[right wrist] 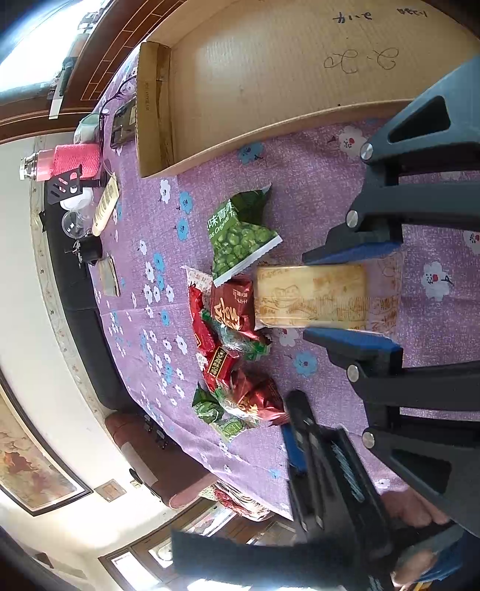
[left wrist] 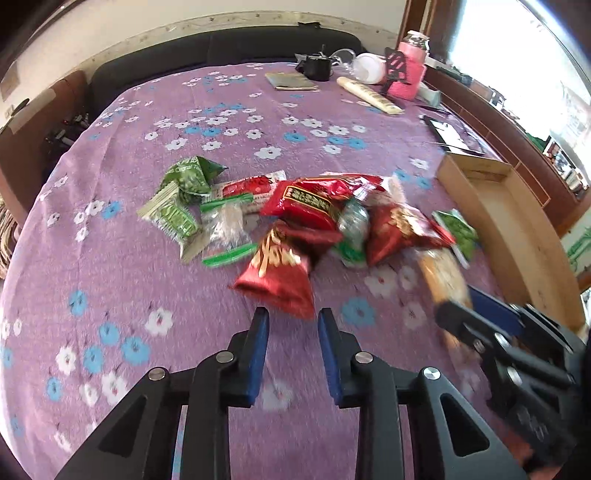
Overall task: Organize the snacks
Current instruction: 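Reach the right gripper to the cream pastry packet and close on it, then grasp the red snack bag with the left gripper while the right holds the pastry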
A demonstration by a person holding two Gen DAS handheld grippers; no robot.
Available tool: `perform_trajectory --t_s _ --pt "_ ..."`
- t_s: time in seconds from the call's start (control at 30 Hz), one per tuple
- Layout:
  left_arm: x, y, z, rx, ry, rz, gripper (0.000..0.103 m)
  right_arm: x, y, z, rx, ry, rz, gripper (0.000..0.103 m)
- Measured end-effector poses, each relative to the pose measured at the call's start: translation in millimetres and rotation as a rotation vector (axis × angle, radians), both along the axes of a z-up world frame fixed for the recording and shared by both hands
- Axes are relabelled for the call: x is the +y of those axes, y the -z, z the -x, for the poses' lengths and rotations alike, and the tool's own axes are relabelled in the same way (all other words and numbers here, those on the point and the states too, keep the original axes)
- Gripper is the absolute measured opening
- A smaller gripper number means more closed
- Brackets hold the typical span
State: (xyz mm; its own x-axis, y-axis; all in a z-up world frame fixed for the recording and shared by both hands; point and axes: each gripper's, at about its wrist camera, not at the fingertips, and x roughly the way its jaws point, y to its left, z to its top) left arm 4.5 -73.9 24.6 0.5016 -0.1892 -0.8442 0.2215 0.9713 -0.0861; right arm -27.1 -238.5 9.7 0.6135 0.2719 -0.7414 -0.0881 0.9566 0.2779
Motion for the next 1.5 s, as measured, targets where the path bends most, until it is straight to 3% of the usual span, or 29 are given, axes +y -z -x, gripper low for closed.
perform_trajectory --t_s 0.07,0.17,0.2,0.4,0.43,0.5,0.67,1.0,1.3,1.5 --pt "2 -12 8 -0.038 0.006 -0.013 0.032 0 0 0 0.002 0.0 -0.002 0.032" --pt "3 -24 3 -0.082 -0.003 -0.032 0.064 0 0 0 -0.001 0.001 -0.002 0.032" --pt "1 -26 -2 -0.1 -0.013 -0.05 0.064 0 0 0 -0.002 0.003 -0.002 0.032" --pt "-12 -7 -37 -0.068 0.02 -0.114 0.064 -1 -1 -1 -0.003 0.008 -0.001 0.032" --pt "-12 -4 -39 -0.06 0.022 -0.116 0.062 -1 -1 0 -0.003 0.008 -0.002 0.032" --pt "-13 5 -47 -0.036 0.023 -0.112 0.046 -1 -1 0 -0.003 0.008 -0.002 0.032" --pt "-11 10 -40 -0.054 0.011 -0.098 0.042 -2 -1 0 -0.001 0.008 -0.002 0.033" --pt "-10 -7 7 -0.079 0.023 0.0 0.041 -1 0 0 -0.003 0.01 0.001 0.032" --pt "-22 -21 20 -0.112 0.06 0.037 0.041 -1 -12 9 -0.056 0.008 0.01 0.031" --pt "-26 -28 22 -0.121 0.07 0.043 0.041 -6 -15 13 -0.014 -0.017 -0.016 0.025"
